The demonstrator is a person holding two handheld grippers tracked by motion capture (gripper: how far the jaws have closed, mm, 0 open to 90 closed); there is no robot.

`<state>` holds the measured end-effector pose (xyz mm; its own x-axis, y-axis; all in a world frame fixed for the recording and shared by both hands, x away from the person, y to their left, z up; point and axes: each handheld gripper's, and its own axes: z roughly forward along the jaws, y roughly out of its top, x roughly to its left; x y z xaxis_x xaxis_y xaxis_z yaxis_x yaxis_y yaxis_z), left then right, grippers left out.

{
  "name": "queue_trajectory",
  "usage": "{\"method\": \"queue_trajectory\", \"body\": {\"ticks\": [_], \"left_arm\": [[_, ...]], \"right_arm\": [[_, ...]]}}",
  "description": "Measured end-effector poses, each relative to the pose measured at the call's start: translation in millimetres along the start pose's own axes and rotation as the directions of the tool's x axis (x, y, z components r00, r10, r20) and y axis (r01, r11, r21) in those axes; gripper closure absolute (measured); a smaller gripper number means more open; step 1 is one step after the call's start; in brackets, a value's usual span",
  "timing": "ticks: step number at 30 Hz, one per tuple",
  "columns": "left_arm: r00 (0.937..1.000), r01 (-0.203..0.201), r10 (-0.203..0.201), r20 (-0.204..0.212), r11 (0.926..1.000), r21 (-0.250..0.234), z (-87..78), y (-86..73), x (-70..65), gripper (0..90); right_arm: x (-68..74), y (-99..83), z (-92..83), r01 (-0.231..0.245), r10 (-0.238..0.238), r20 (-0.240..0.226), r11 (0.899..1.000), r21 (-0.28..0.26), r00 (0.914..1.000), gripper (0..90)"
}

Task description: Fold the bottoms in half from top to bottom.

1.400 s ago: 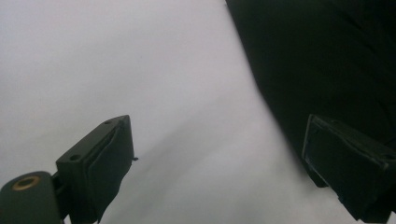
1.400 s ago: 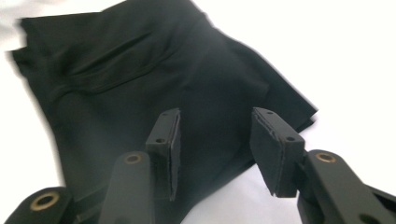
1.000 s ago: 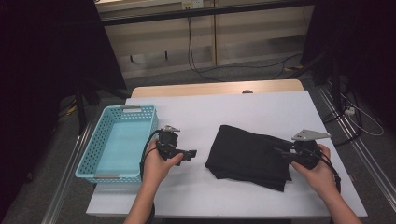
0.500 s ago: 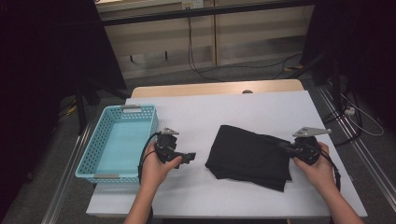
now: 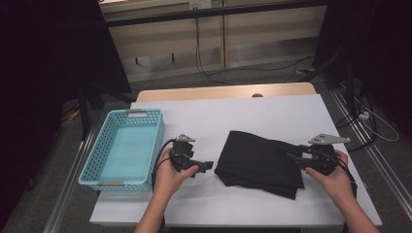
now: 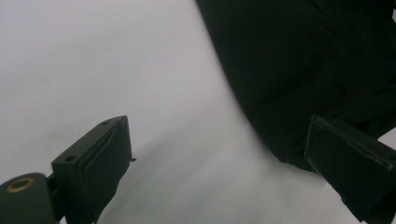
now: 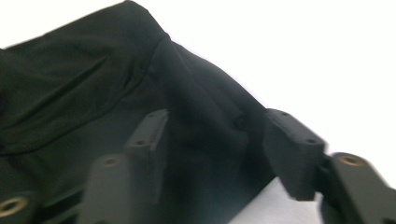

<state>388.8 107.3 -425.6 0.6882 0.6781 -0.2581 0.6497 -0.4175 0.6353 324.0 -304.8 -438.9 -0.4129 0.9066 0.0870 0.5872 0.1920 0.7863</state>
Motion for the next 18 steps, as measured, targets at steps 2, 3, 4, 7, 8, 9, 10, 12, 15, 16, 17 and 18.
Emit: {"method": "queue_trajectory", "body": {"ticks": [2, 3, 4, 7, 8, 9, 10, 12, 15, 16, 17, 18], "left_arm": [[1.0, 0.006, -0.006, -0.005, 1.0, 0.003, 3.7, -0.5, -2.6, 7.5], [0.9999, 0.007, -0.007, -0.008, 1.0, 0.003, 5.6, -0.6, -4.4, 7.5], [1.0, 0.007, -0.007, -0.003, 1.0, 0.006, 7.0, -0.5, -6.0, 7.8], [0.9999, -0.009, 0.009, 0.01, 0.9999, 0.008, 10.2, -0.8, -9.7, 13.3], [0.9998, -0.014, 0.014, 0.014, 0.9998, 0.011, 12.5, -1.0, -12.2, 13.3], [0.9997, -0.017, 0.017, 0.019, 0.9998, 0.01, 14.2, -1.2, -13.6, 15.4], [0.9996, -0.022, 0.021, 0.021, 0.9996, 0.015, 16.4, -1.4, -15.4, 17.3], [0.9993, -0.025, 0.024, 0.03, 0.9995, 0.021, 21.0, -2.6, -18.6, 17.6], [0.9989, -0.033, 0.032, 0.036, 0.999, 0.031, 26.2, -4.9, -21.7, 19.8], [0.9989, -0.033, 0.032, 0.036, 0.999, 0.031, 26.2, -4.9, -21.7, 20.7], [0.9986, -0.035, 0.034, 0.04, 0.9987, 0.036, 27.2, -5.3, -22.7, 21.3], [0.9985, -0.035, 0.034, 0.043, 0.9988, 0.034, 29.1, -5.8, -25.1, 22.2]], "right_arm": [[1.8, 0.4, 0.0, -0.013, 0.013, -0.016, 1.0, -0.005, 0.9998, 31.8], [2.7, 0.7, -0.1, -0.013, 0.013, -0.014, 1.0, -0.009, 0.9998, 29.4], [3.8, 1.0, -0.2, -0.015, 0.014, -0.014, 1.0, -0.011, 0.9998, 27.7], [5.6, 1.4, 0.1, -0.012, 0.011, -0.018, 1.0, -0.019, 0.9998, 26.5], [6.5, 1.5, 0.2, -0.008, 0.007, -0.016, 1.0, -0.019, 0.9998, 25.5], [7.5, 1.7, 0.6, -0.006, 0.006, -0.02, 1.0, -0.02, 0.9998, 24.8], [8.8, 1.7, 1.0, -0.001, 0.001, -0.022, 1.0, -0.021, 0.9998, 24.4], [9.5, 1.7, 1.6, -0.001, 0.001, -0.028, 1.0, -0.019, 0.9996, 24.2], [9.7, 1.5, 1.6, -0.003, 0.003, -0.031, 1.0, -0.017, 0.9995, 22.9], [9.6, 1.7, 1.4, -0.005, 0.004, -0.033, 1.0, -0.021, 0.9994, 22.7], [9.4, 1.7, 1.0, -0.005, 0.005, -0.032, 1.0, -0.024, 0.9995, 22.6], [9.2, 1.8, 0.5, -0.007, 0.006, -0.031, 1.0, -0.026, 0.9995, 22.4]]}}
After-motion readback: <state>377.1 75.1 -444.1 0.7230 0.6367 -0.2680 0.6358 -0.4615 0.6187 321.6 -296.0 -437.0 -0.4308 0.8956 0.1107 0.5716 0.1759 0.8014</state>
